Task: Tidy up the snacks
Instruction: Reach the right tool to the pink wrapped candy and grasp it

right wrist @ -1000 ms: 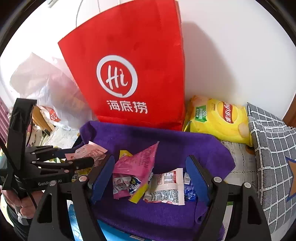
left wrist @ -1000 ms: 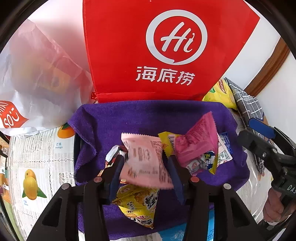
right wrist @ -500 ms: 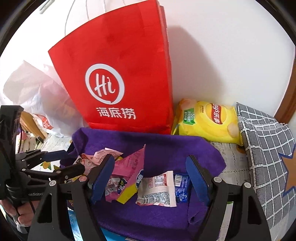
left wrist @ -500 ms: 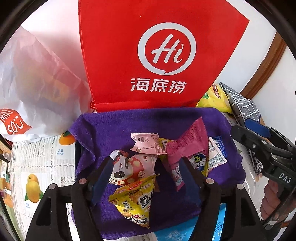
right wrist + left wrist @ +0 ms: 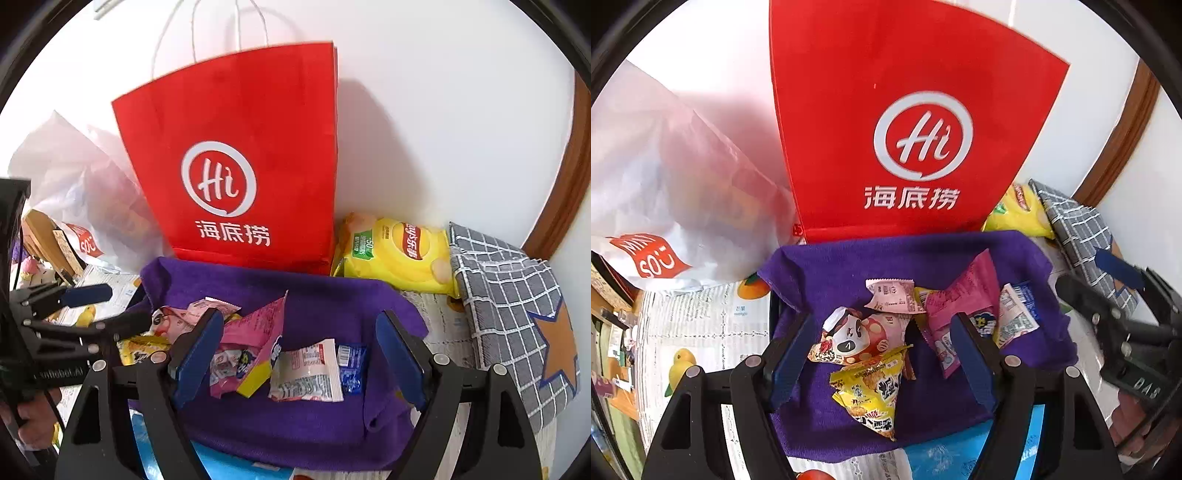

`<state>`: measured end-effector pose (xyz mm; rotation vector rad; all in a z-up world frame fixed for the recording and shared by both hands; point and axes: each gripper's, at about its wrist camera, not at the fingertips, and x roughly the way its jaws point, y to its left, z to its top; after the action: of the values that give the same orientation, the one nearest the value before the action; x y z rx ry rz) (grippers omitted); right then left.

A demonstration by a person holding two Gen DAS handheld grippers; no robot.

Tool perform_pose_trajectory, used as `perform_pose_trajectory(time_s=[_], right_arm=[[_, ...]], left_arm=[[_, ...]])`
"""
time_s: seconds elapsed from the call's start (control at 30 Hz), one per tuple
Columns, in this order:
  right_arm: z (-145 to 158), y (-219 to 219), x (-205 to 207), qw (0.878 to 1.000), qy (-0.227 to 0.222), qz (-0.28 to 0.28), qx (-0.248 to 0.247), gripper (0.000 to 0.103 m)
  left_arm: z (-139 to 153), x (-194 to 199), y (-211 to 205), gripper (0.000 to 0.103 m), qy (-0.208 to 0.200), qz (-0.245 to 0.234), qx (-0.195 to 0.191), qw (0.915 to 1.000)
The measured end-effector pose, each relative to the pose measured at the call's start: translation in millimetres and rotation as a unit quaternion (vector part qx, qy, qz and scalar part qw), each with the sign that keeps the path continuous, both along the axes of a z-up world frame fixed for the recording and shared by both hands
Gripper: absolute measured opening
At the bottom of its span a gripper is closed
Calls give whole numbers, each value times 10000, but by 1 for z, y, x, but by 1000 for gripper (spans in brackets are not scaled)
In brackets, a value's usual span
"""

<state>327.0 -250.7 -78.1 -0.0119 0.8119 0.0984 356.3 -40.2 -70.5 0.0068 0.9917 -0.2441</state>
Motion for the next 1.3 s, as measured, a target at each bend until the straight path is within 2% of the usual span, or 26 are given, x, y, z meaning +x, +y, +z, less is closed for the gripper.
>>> perform_pose_trajectory(time_s=[0.2,0.37,0.53,0.77,1.07,1.3], right_arm=[[15,-5,-33,9997,-119,-182,-129,84],[23,-19,-65,9993,-75,-354,137,84],[22,-28,-96,9983,53,-522,253,84],[7,-25,-138,9968,297,-453,595,83],[-10,3,-180,9978,450,-44,482,67],[-36,29,-193,9963,630,298,510,66]], left_arm=[[19,-12,0,74,-172,-23,-83,9998],[39,-31,-7,74,-384,-149,-129,9991],[48,-62,-9,74,-440,-238,-134,9987],[47,-107,10,74,-437,-111,-16,9990],[27,-154,50,74,-185,265,-99,9994],[15,-180,73,74,-69,460,-80,9989]])
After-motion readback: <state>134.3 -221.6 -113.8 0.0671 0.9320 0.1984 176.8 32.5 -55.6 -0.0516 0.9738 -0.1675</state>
